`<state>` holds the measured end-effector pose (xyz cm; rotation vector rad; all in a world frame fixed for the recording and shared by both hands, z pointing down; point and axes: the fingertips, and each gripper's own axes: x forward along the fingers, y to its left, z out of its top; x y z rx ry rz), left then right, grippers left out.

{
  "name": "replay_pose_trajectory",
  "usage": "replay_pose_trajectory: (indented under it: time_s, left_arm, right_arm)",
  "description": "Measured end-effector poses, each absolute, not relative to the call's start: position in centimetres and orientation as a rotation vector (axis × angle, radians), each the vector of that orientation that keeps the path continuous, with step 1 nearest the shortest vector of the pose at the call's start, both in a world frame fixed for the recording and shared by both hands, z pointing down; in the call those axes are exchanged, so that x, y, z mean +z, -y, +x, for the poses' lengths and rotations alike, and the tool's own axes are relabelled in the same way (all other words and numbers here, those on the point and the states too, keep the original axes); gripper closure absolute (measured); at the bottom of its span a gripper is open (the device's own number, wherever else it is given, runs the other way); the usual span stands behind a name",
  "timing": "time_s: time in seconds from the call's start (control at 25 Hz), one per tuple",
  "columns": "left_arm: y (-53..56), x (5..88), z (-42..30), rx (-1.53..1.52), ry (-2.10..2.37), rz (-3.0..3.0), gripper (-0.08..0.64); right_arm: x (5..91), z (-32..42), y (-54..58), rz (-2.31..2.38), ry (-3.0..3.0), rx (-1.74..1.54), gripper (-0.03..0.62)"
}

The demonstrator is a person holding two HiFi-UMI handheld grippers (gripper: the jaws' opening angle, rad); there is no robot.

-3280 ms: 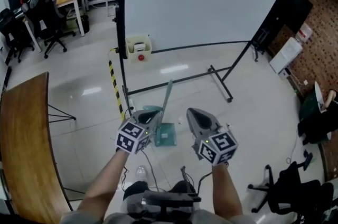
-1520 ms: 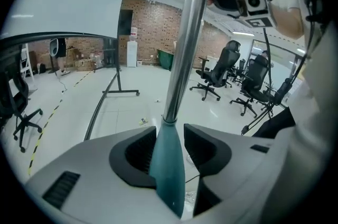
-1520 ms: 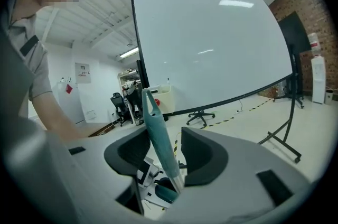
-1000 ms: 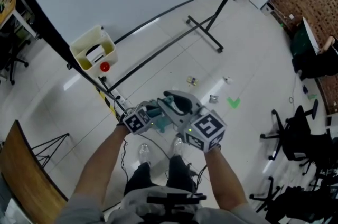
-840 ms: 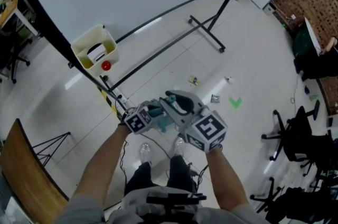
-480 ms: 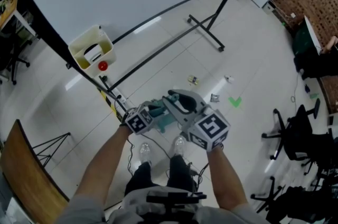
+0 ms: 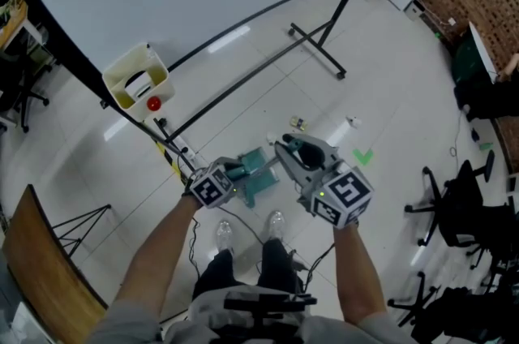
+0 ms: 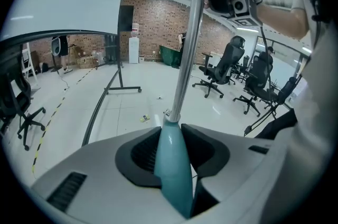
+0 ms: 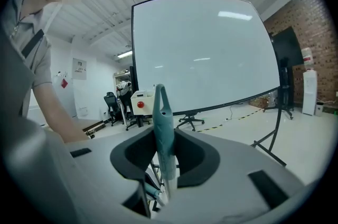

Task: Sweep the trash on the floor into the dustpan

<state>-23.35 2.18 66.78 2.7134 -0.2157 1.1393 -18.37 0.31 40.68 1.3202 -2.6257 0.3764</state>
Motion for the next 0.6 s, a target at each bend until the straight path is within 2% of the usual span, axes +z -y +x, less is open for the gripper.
replay_pose_trajectory:
  time_s: [0.24, 0.4, 0.6]
  left_arm:
    - [-2.0, 67.2, -23.2, 1.173, 0.232, 2.698, 0.433]
    - [-1.5, 68.3, -23.9, 1.421, 0.25, 2.662, 0.434]
    - [-0.7, 69.2, -23.8, 1.525, 0.244, 2.622, 0.436]
  right_arm:
    - [39.9, -15.7, -1.7, 1.392, 2.586, 0.378, 0.495]
    - [39.6, -13.8, -3.1, 1.44, 2.545, 0.37, 0.495]
    - [39.9, -11.6, -4.5, 1.506, 2.49, 0.376, 0.494]
